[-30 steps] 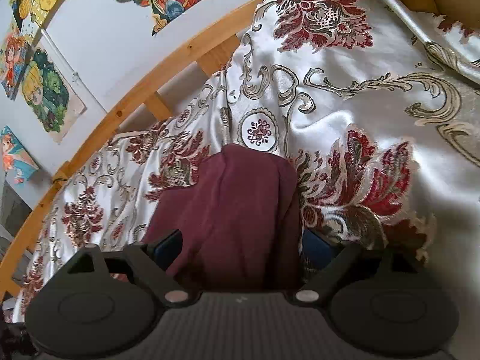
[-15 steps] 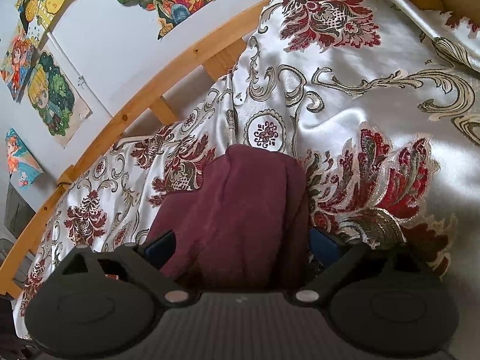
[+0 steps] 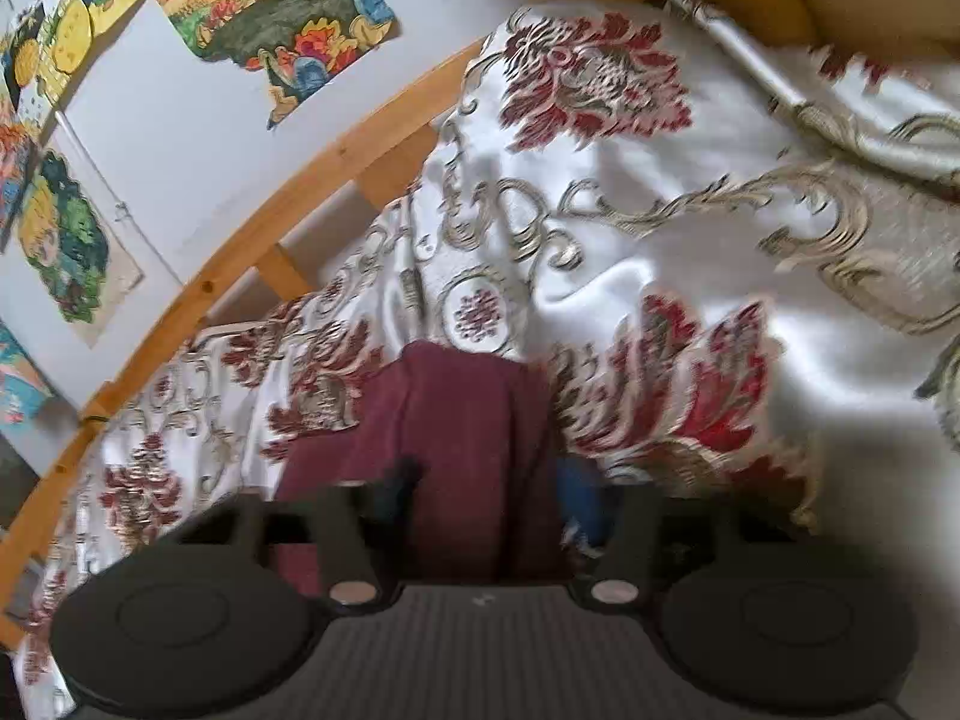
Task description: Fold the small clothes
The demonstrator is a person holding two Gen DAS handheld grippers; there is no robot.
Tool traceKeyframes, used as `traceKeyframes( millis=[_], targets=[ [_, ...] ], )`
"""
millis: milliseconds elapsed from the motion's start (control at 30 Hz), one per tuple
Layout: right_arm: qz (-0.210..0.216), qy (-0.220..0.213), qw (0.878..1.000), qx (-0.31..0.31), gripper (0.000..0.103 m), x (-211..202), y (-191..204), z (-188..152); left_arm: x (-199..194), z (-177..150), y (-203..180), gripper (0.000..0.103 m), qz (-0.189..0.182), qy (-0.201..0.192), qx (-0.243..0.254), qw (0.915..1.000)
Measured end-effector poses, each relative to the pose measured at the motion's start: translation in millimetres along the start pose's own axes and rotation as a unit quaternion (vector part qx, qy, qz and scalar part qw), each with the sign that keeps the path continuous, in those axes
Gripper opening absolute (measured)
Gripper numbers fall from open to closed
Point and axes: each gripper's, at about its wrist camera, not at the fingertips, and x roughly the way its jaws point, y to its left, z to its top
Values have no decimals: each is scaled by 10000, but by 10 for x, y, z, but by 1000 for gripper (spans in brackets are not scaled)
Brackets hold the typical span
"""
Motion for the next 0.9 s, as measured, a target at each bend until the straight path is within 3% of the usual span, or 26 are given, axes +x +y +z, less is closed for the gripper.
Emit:
traceKeyframes(
  millis=[67,167,267,333,400,600,733,900],
  targets=[
    [-12,-110,9998,-162,32,-20,43,2,-2,-12,-8,102,40,-3,57,10000],
    [-143,-355,9940,-1024,25,-52,269,-31,-1,-15,-13,102,70,0,79,9999],
    [65,-540,9789,-1968,24,-62,519,-93,1,-36,-20,102,141,12,150,9998],
    [248,-588,9728,-2226,24,-63,610,-110,-3,-55,-27,102,175,17,201,9996],
    [167,-562,9690,-2402,24,-11,637,-117,-12,-67,-30,102,195,6,227,9996],
    [-32,-299,9825,-1839,26,50,421,-31,-16,-70,-30,102,186,1,214,9996],
    [-164,-112,9899,-1405,65,86,295,5,-17,-76,-35,102,186,0,234,9996],
    [131,244,9985,-478,67,157,52,61,-16,-80,-32,102,160,1,207,9997]
  ],
)
